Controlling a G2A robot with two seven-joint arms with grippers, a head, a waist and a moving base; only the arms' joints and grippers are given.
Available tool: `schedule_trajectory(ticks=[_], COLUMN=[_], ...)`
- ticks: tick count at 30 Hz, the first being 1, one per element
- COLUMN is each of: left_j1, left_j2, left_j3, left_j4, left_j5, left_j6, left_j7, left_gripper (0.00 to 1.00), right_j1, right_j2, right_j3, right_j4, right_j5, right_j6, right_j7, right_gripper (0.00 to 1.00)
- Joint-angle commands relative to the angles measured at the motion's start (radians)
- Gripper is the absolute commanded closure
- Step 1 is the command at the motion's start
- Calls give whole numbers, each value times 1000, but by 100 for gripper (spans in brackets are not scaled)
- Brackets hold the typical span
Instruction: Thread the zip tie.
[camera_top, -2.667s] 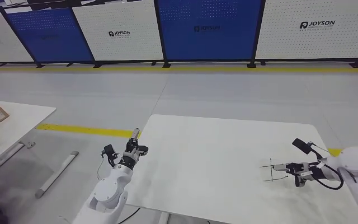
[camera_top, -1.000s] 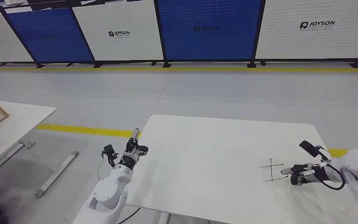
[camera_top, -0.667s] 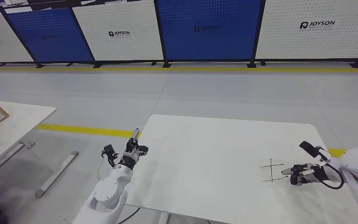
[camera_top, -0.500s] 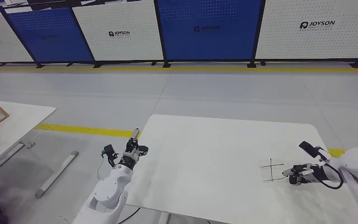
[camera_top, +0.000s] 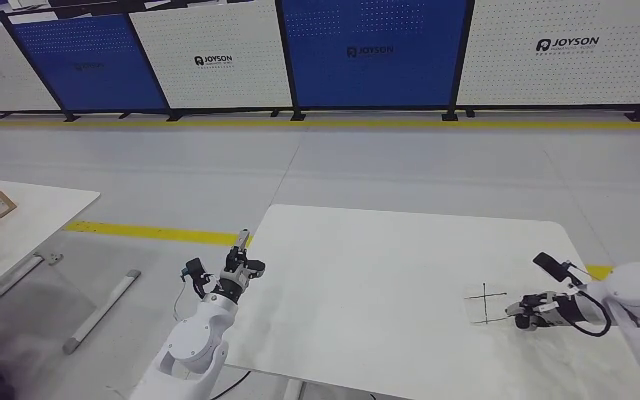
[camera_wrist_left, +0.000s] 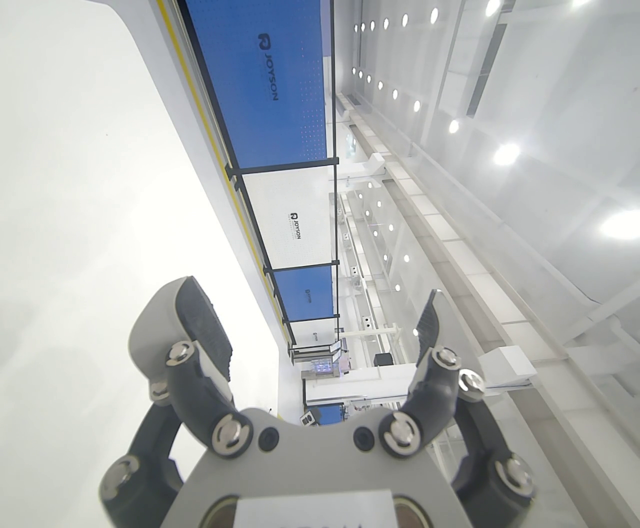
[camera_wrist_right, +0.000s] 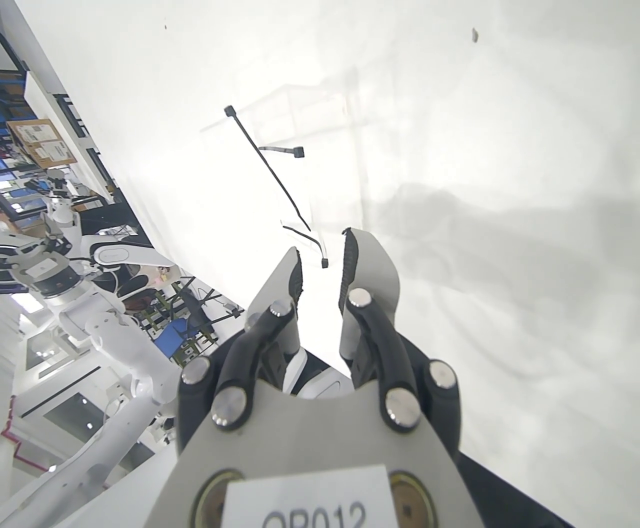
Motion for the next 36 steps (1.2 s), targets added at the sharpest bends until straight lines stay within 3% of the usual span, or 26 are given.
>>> schedule_trajectory(ticks=[1,4,9,14,18,27,36], left_j1=[0,0,0,0,0,0,0], left_j2=[0,0,0,0,0,0,0], left_j3=[0,0,0,0,0,0,0], left_j4=[0,0,0,0,0,0,0], left_j5=[0,0,0,0,0,0,0], left_j6=[0,0,0,0,0,0,0], left_j7=[0,0,0,0,0,0,0], left_gripper=[0,0,0,0,0,0,0], right_j1=[-2,-6,-8,-4,-4,-16,-75], right_j2=[1,3,4,3,2,9,44], right_j3=[2,6,9,6,5,21,110], right_j4=[-4,-9,-12,-6,-8,-27,-121], right_j5=[1,-1,-3,-3,-4,-8,-13], right_j6=[-2,-3,0,3,3,-5,2], right_j7=[-1,-3,1,1,-2,-2,-18], right_gripper=[78,78,88,86,100,100,100])
